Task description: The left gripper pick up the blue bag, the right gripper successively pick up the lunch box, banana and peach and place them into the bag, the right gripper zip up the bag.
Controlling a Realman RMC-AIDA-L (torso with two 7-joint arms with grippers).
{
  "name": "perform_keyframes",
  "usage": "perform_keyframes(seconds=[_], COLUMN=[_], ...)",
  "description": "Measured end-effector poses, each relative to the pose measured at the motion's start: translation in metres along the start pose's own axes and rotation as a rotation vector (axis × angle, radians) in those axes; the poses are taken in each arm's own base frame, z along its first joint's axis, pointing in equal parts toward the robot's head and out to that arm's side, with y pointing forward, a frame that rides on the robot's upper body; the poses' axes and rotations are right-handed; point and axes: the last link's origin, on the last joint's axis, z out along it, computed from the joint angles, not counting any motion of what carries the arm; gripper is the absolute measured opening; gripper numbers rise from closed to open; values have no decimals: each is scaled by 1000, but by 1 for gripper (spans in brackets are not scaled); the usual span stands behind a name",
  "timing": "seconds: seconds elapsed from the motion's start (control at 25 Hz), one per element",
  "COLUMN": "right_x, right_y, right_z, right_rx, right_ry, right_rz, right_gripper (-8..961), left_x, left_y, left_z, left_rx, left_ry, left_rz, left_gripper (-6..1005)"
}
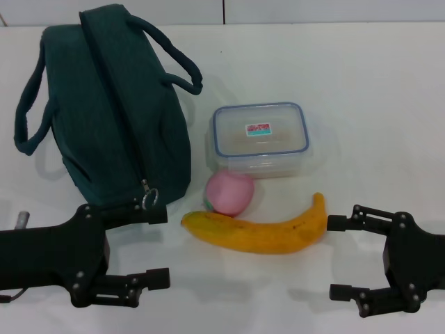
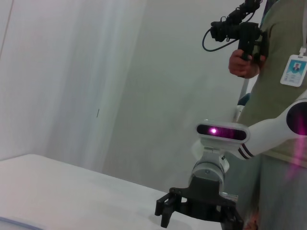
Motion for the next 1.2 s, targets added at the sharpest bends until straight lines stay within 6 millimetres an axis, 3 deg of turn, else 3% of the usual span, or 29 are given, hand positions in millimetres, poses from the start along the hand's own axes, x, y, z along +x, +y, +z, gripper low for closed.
perform_keyframes(seconds=[0.64, 0.92, 1.12, 1.2], right_x=[-1, -2, -4, -4], right_y=[-1, -3, -7, -8], right_z=[0, 0, -1, -2], right_rx=[5, 18, 45, 61], right_ry=[-4, -15, -27, -29], right_rz=[-2, -4, -8, -9], right_gripper=[884, 884, 883, 883], left_x=[6, 44, 65, 70], left_y=[4, -9, -41, -51], left_z=[-5, -45, -77, -82], left_rx=[-29, 212, 478, 524], left_ry=[12, 252, 382, 386], left_rz=[9, 87, -23, -50], left_gripper=[889, 888, 888, 887])
